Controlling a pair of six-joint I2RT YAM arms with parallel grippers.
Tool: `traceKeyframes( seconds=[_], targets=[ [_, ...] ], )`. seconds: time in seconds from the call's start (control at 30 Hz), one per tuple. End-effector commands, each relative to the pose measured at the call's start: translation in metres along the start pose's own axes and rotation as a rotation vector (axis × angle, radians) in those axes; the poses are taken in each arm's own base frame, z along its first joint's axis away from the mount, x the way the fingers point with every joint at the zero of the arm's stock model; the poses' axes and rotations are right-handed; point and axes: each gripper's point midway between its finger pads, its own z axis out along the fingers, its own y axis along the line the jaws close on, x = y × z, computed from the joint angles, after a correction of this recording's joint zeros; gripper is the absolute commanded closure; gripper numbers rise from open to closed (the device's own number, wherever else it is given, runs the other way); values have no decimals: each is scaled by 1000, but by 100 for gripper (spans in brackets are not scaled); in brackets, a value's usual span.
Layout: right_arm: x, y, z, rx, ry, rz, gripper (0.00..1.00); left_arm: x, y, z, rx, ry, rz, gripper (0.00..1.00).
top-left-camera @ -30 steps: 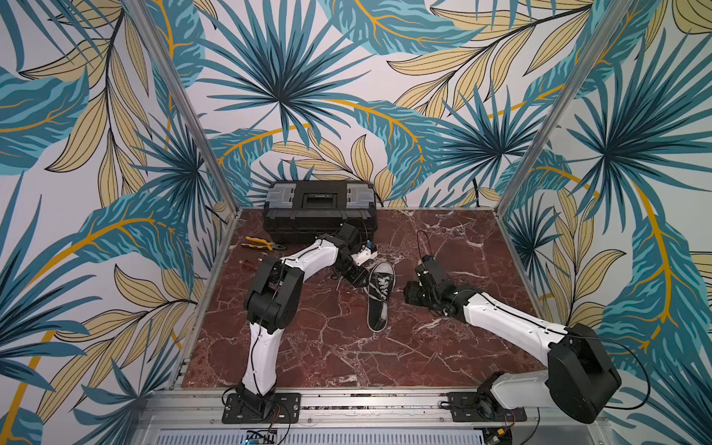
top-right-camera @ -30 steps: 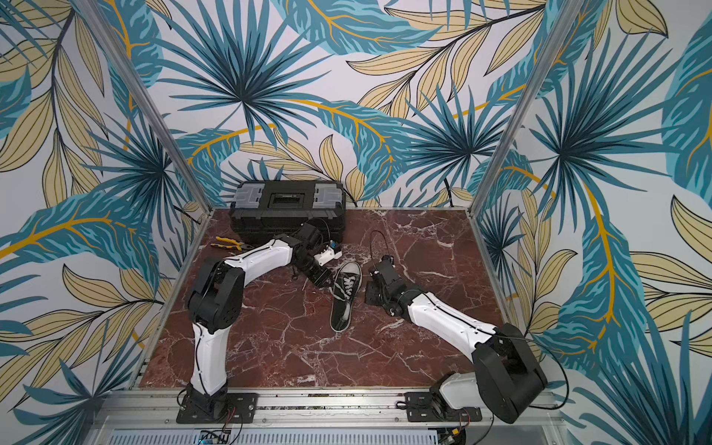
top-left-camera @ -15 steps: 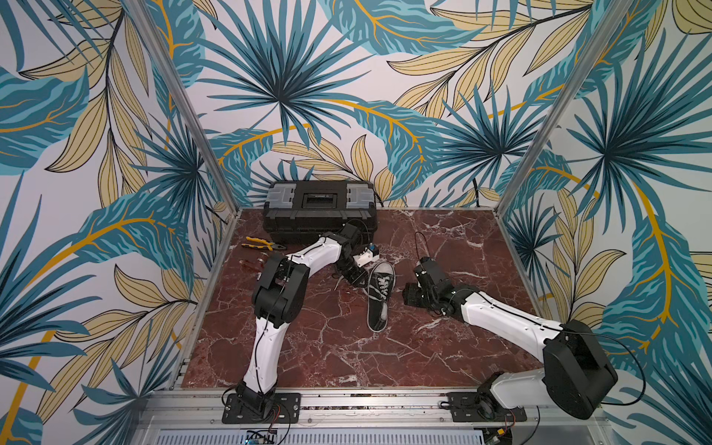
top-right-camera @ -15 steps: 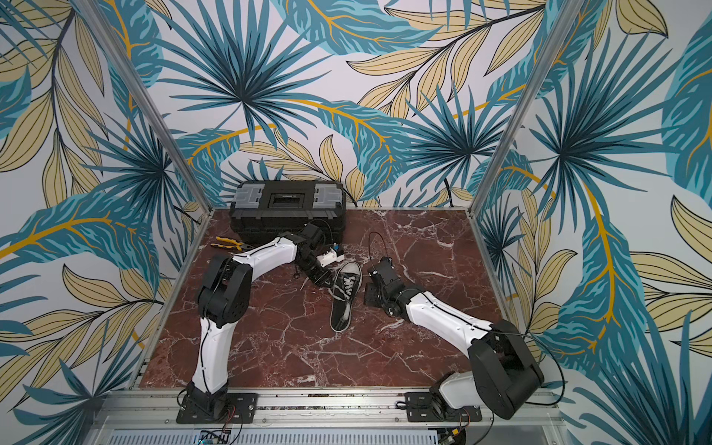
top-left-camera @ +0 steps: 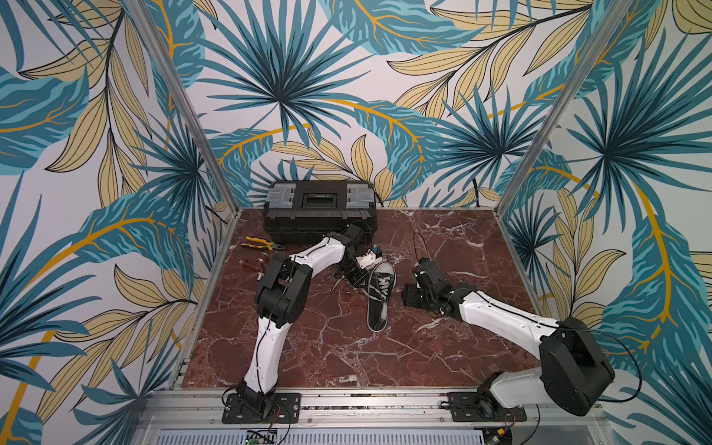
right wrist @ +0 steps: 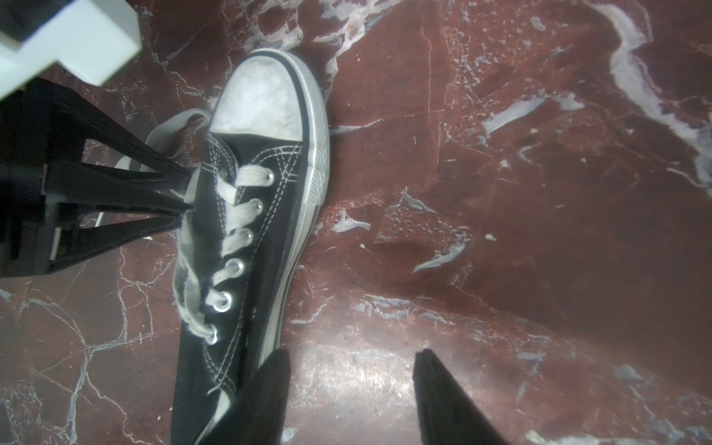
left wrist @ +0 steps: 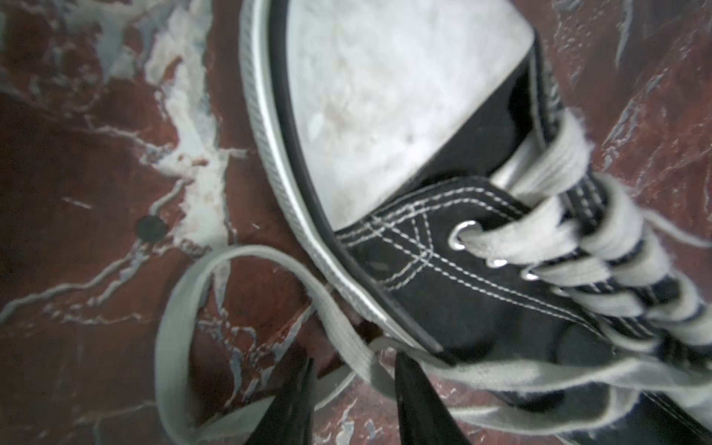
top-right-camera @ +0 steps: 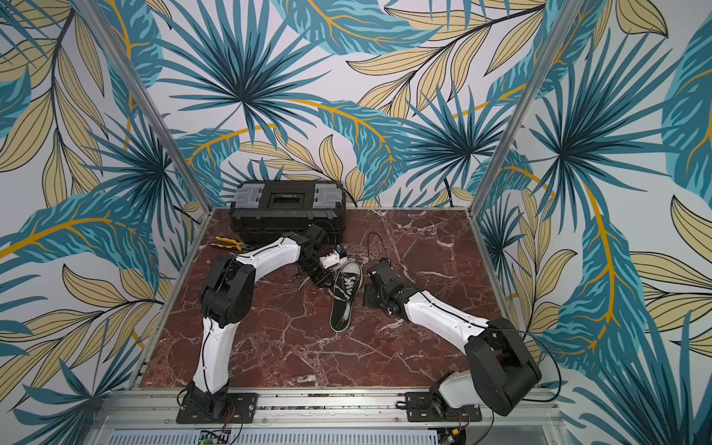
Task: Tie the shoes
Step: Cross the shoelace with the shoelace.
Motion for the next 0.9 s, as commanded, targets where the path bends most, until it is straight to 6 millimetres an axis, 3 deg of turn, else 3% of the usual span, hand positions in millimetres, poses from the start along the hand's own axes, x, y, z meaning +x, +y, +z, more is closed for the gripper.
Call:
traceKeyframes(
  seconds=[0.0, 0.23, 0.5, 0.63, 0.77, 0.87],
  targets=[
    [7, -3, 6, 6, 25, -5, 44, 1, -1, -5, -66, 33, 42, 61],
    [9, -2, 10, 0, 36, -7, 44, 12, 2, 0, -130, 99, 50, 60],
    [8, -1, 10, -2, 31, -12, 44, 18, 4, 8, -206, 103, 26, 84],
    [1, 0, 4, -5, 6, -49, 44, 8, -4, -12, -206, 26, -8, 100],
    [-6, 8, -4, -43, -26, -120, 43, 0, -20, -39, -165, -50, -57, 100],
    [-15, 29, -15, -158, -75, -190, 44, -2, -33, -56, -106, -97, -111, 100]
  ],
)
